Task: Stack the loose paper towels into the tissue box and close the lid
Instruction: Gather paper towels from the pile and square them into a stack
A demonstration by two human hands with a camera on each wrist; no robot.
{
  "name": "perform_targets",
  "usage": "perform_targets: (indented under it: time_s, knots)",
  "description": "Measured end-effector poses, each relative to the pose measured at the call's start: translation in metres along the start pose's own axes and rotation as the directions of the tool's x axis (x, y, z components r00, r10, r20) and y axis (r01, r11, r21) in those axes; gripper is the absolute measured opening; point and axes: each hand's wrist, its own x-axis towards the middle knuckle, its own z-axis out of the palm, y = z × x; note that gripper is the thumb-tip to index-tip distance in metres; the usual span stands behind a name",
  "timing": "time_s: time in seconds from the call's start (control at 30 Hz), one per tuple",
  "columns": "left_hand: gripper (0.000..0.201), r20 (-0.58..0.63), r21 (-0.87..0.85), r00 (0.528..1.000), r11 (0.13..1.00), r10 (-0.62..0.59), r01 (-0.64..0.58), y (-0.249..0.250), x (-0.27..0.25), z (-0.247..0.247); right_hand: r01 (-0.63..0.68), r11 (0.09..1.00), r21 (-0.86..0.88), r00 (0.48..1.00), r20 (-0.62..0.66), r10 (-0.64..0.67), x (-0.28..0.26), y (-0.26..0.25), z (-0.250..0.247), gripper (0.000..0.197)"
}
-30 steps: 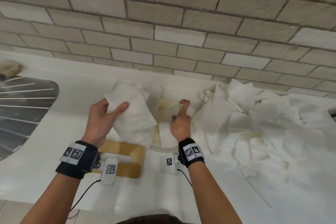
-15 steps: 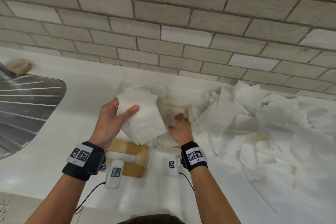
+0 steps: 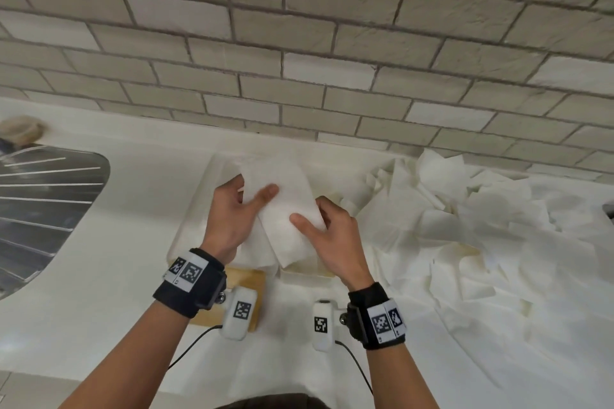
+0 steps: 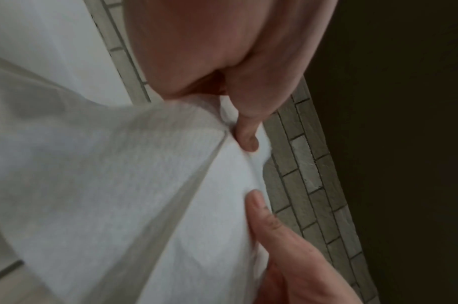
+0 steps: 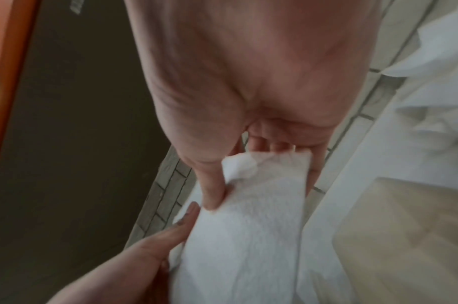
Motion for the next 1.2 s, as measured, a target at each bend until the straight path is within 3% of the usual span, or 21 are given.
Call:
perform_targets:
  time_s: [0.13, 0.23, 0.37, 0.5, 0.57, 0.67, 0.7, 0.8, 0.9, 1.07, 1.13, 1.2]
  knots:
    - [0.024, 0.032, -0.051, 0.999, 0.998, -0.03, 0.032, -0.007, 0.002, 0.014, -0.02, 0.995, 0.098, 0.996, -0.089, 0.029, -0.005, 0.005, 0.001, 0.021]
    - [0.023, 0.053, -0.04, 0.998, 0.999, -0.023, 0.025, -0.008, 0.002, 0.021, -0.058, 0.997, 0.047, 0.991, -0.117, 0.064, -0.006, 0.012, -0.002, 0.027]
    - [0.019, 0.095, 0.04, 0.995, 0.998, 0.037, -0.041, -0.004, 0.005, 0.024, 0.004, 1.0, 0.014, 0.977, -0.215, -0.001, -0.009, 0.02, -0.008, 0.024]
    - [0.016, 0.142, 0.103, 0.987, 0.99, 0.081, -0.096, 0.001, 0.01, 0.028, 0.013, 0.998, -0.069, 0.994, -0.106, -0.021, -0.008, 0.031, -0.007, 0.02]
    - [0.02, 0.162, 0.077, 0.984, 0.993, 0.074, -0.087, 0.001, 0.014, 0.029, -0.035, 0.989, 0.142, 0.99, -0.128, 0.053, -0.009, 0.03, -0.007, 0.017]
    - [0.062, 0.195, 0.036, 0.979, 0.997, 0.063, -0.072, -0.002, 0.02, 0.031, -0.034, 0.914, 0.405, 0.98, -0.168, 0.111, -0.012, 0.021, -0.009, 0.013]
    - [0.066, 0.202, 0.01, 0.978, 0.998, 0.06, -0.063, -0.003, 0.021, 0.033, -0.015, 0.916, 0.4, 0.981, -0.173, 0.092, -0.012, 0.02, -0.008, 0.013]
    - [0.038, 0.182, -0.099, 0.983, 0.995, 0.037, -0.019, -0.003, 0.022, 0.043, 0.008, 0.93, 0.368, 0.984, -0.167, 0.057, -0.013, 0.018, -0.002, 0.042]
    - [0.047, 0.178, -0.167, 0.983, 0.984, -0.033, 0.063, -0.004, 0.029, 0.049, -0.008, 0.932, 0.362, 0.988, -0.142, 0.063, -0.017, 0.02, -0.002, 0.062]
    - [0.033, 0.254, -0.017, 0.965, 0.997, -0.067, 0.074, -0.013, 0.046, 0.047, -0.1, 0.946, 0.308, 0.975, -0.161, 0.156, -0.014, 0.026, -0.011, 0.076]
    - [0.029, 0.215, 0.0, 0.973, 0.996, -0.084, 0.086, -0.021, 0.051, 0.048, -0.1, 0.962, 0.253, 0.979, -0.145, 0.14, -0.012, 0.029, -0.011, 0.072]
    - [0.027, 0.179, 0.03, 0.979, 0.995, -0.097, 0.093, -0.029, 0.057, 0.052, -0.08, 0.989, 0.123, 0.982, -0.16, 0.1, -0.011, 0.036, -0.009, 0.054]
